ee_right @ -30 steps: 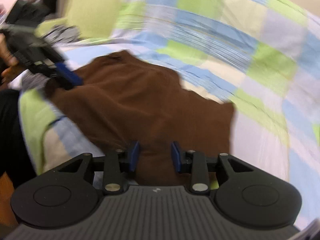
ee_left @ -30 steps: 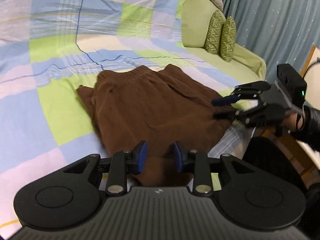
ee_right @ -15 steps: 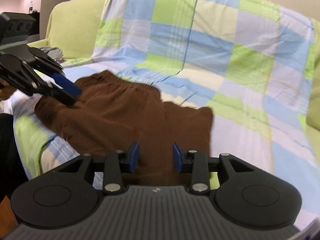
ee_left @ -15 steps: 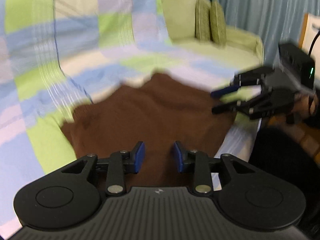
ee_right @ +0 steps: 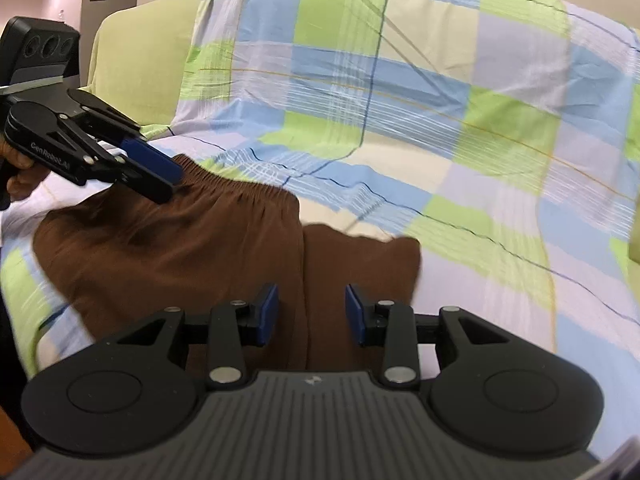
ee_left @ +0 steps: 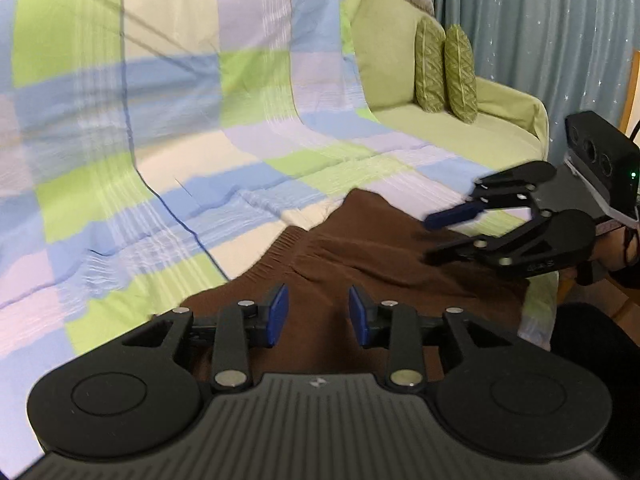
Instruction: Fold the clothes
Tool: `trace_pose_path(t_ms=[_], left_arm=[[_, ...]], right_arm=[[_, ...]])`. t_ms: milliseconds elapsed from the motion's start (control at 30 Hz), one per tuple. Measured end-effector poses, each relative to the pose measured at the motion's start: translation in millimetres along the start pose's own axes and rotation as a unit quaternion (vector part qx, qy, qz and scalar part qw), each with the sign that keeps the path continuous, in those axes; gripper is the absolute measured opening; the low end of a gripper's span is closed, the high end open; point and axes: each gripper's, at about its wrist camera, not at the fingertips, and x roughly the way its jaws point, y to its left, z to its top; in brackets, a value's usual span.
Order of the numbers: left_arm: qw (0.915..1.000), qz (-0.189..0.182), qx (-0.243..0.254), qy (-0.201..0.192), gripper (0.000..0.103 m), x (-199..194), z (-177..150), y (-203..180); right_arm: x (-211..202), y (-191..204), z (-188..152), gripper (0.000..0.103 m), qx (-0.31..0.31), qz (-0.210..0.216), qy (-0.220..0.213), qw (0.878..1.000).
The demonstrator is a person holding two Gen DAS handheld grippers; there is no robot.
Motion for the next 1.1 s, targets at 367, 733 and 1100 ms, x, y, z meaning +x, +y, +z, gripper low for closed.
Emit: trace_pose_path(t_ms=[367,733,1100], left_arm=[[0.9986,-0.034,-0.008,-0.041,0.039,2.9,17.1,5.6],[0.9994,-0.03,0.014,0.004,0.04,53.8,36.7,11.6],[0.9997,-0.012,-0.01,-0.018,0.039,23.4,38.8,26.8]], right_arm=[[-10.0,-24.0,24.1,0.031,0.022,-0.016,-0.048,0.998],[32.5,-36.5,19.6,0.024,-0.014,-0.012,-0.001,1.0],[20.7,-60.1,16.4,0.037,0.022,-0.057,-0.006,0.998]])
